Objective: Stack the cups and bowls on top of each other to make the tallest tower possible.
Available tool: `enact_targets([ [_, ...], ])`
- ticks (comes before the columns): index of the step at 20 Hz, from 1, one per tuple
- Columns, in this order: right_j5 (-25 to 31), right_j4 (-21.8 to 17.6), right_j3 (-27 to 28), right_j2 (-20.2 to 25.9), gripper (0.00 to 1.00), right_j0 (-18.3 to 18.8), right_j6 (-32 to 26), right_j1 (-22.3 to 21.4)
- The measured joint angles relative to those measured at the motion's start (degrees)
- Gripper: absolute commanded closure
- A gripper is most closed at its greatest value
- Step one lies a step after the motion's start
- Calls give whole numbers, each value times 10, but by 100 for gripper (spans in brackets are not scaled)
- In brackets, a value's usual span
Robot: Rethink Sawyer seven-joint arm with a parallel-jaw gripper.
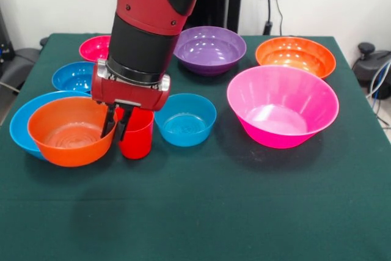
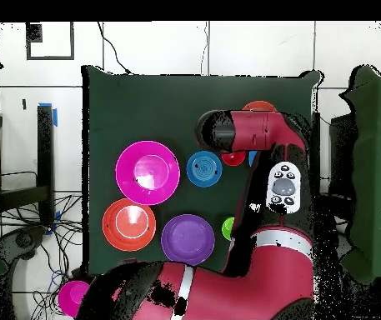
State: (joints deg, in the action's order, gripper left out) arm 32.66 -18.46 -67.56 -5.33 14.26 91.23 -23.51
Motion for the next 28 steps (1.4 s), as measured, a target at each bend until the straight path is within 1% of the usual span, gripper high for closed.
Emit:
enact_targets([
  [8,-1,0,24,0,100,0,0,33],
  [16,-13,0,28,1,100,0,0,60],
  [28,-18,0,36,3,100,-1,0,78],
])
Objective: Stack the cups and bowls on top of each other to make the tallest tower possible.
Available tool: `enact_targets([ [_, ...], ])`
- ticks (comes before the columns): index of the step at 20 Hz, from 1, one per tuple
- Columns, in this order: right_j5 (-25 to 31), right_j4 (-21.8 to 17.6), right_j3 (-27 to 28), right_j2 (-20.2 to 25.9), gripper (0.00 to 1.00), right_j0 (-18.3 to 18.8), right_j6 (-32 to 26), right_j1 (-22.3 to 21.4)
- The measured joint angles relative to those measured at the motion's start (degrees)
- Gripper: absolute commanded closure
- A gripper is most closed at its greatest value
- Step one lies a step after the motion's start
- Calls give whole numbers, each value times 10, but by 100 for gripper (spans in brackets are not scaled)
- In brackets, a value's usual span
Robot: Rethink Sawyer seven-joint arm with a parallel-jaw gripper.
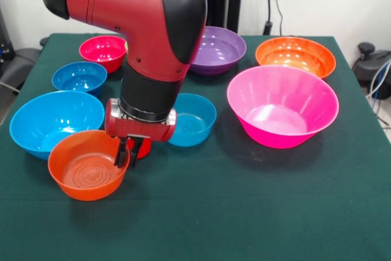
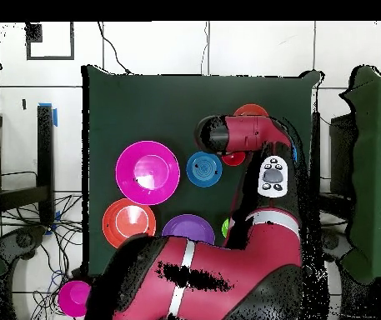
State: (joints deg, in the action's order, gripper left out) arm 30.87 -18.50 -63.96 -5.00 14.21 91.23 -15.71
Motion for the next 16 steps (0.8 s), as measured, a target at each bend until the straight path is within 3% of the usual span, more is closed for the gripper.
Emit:
enact_targets([
  [16,0,0,76,48,100,16,0,40],
])
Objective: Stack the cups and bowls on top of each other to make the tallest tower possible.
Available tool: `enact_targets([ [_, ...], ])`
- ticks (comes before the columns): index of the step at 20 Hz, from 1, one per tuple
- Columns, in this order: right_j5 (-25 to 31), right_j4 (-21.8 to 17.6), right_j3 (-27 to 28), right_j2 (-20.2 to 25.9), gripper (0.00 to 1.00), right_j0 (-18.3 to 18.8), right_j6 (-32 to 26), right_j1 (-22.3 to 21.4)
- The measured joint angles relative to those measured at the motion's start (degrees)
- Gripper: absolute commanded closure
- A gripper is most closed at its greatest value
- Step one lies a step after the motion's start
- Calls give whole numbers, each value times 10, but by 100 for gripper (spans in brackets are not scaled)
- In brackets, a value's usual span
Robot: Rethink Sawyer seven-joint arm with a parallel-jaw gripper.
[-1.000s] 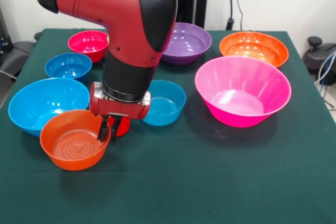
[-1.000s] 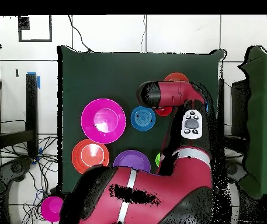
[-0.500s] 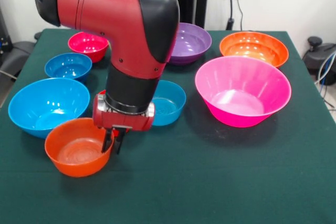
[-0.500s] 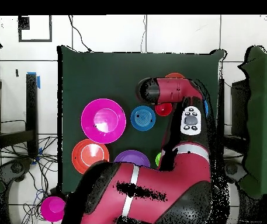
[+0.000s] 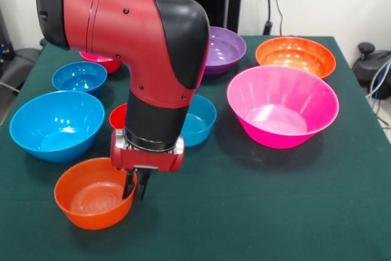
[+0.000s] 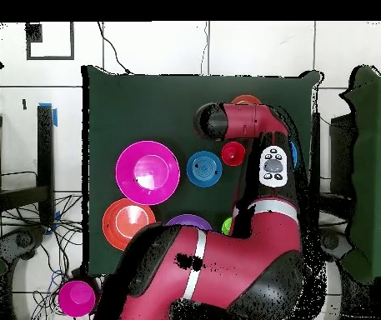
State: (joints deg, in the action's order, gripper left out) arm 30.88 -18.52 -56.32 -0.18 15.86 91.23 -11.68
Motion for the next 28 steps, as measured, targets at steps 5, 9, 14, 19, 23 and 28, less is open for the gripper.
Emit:
enact_targets([
  [5,0,0,7,12,100,5,0,4],
  [9,0,0,7,17,100,11,0,5],
  [14,0,-1,7,18,100,18,0,10],
  [19,0,-16,16,18,100,18,0,17],
  [23,0,-31,25,18,100,17,0,20],
  [28,0,-43,34,18,100,17,0,23],
])
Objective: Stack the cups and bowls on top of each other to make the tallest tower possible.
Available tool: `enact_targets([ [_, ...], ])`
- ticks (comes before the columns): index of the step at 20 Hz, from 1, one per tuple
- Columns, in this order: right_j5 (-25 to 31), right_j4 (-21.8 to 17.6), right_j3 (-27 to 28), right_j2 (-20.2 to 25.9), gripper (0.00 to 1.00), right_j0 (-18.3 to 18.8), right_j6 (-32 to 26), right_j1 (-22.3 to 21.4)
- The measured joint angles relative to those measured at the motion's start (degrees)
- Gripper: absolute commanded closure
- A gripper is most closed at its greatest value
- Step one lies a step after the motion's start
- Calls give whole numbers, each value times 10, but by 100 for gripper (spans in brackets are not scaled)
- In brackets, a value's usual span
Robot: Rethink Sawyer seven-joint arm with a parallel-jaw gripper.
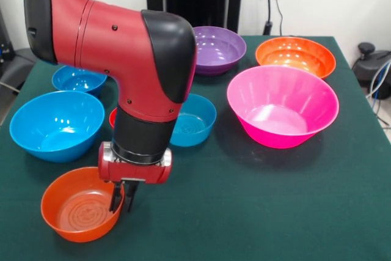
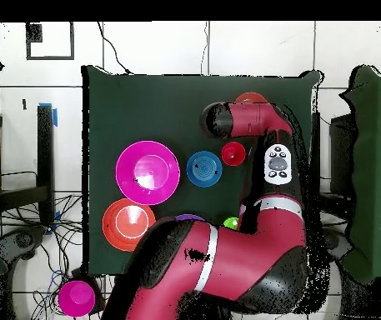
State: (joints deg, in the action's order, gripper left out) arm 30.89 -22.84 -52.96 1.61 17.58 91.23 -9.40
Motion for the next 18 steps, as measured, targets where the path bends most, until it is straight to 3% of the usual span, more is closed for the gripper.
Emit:
enact_targets([
  [18,0,-25,5,0,100,0,0,2],
])
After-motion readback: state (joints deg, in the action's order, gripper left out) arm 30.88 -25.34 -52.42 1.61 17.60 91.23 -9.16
